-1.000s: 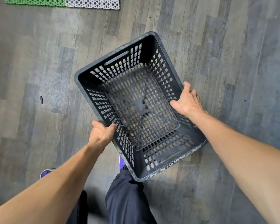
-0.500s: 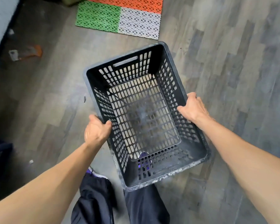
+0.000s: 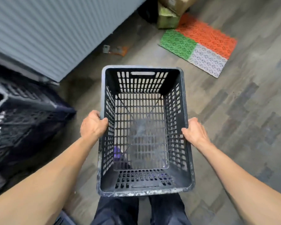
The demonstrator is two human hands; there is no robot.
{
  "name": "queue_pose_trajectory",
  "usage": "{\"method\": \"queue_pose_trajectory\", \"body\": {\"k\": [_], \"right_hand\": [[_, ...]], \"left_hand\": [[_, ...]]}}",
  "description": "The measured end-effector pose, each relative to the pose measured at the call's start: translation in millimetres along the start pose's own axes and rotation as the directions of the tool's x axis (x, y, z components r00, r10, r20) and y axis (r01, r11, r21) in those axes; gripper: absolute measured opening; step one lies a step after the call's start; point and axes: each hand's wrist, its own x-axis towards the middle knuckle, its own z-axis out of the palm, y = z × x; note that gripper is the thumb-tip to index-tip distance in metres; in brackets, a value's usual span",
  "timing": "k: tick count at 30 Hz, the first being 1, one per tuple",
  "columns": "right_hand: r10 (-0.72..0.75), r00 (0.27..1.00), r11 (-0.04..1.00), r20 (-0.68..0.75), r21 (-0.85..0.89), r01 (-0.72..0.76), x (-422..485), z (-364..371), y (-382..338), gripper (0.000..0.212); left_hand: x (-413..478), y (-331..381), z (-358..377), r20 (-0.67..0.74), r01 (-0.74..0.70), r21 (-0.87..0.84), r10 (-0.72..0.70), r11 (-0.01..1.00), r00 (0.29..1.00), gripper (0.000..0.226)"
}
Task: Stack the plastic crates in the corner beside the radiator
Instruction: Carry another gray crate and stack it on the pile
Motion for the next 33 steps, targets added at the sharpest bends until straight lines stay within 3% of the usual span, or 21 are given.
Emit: {"method": "queue_pose_trajectory", "body": {"k": [5,16,26,33], "right_hand": [[-0.124,0.992,0.988,0.038,-0.092,0.127,-47.6,-5.2,-100.6,0.016],[-0.371,0.928,0.914,0.042,-0.161,0.373,-135.9,-37.1,-263.4,0.024],[-0.580,0.812,0.811,-0.067,-0.133,0.569,-177.4,-122.2,-326.3,0.034],[-0.701,0.711,0.711,-0.062,-0.139,0.689,-182.7,-178.1,-362.1,0.019]], "left_hand": [[-3.4,-63.9,-87.9,-0.070,0.123,-0.141,-0.134,0.982,0.989,0.022],[-50.5,-161.4,-226.8,-0.199,0.209,-0.315,-0.279,0.926,0.939,0.013],[-94.8,-151.0,-296.3,-0.295,0.220,-0.420,-0.361,0.881,0.885,0.009],[-121.2,-121.1,-331.9,-0.376,0.211,-0.488,-0.422,0.847,0.825,0.011]]}}
